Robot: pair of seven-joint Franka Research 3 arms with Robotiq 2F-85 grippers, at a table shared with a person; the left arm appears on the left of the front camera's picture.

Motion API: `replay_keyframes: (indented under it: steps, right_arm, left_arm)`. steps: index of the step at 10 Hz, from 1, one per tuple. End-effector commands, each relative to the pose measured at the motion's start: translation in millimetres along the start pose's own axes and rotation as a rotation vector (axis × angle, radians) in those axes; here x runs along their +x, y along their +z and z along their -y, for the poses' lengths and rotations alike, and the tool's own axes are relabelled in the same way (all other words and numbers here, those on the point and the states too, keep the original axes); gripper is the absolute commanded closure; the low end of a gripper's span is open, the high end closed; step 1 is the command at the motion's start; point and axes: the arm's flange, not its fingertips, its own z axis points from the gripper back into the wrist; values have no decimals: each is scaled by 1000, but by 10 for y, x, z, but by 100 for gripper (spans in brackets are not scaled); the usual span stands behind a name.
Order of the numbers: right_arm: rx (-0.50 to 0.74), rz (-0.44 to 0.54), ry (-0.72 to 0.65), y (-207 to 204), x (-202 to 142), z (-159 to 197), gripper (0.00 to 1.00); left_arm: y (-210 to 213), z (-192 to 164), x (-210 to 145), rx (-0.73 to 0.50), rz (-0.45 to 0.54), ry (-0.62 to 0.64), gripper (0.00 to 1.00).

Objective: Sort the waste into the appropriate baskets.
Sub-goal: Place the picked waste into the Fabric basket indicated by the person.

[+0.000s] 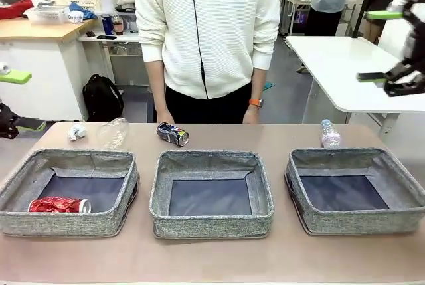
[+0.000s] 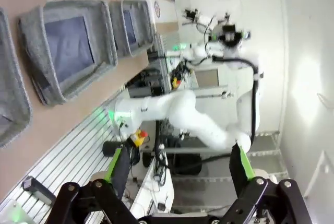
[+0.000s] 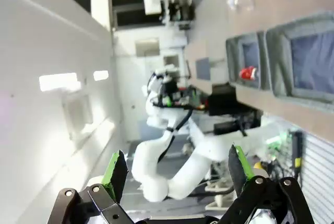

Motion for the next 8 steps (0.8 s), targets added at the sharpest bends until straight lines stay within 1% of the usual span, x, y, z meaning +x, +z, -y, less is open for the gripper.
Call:
replay_keyframes:
  steps: [1, 2, 3, 4, 8]
  right_arm:
    - [-61, -173, -22, -153, -254, 795, 0]
    - [-88, -203, -17, -174, -239, 925, 0]
    - [-111, -191, -13, -225, -226, 1013, 0]
    - [-23, -140, -55, 38, 75, 384, 0]
    - [-23, -140, -55, 38, 75, 384, 0]
  left_arm:
    - [-69, -21, -7, -49, 153, 23, 0]
    - [-42, 5, 8, -50, 211, 7, 0]
    - [-27, 52, 24, -83, 232, -25, 0]
    - [125, -1, 149, -30, 134, 13, 0]
    - [125, -1, 149, -30, 134, 13, 0]
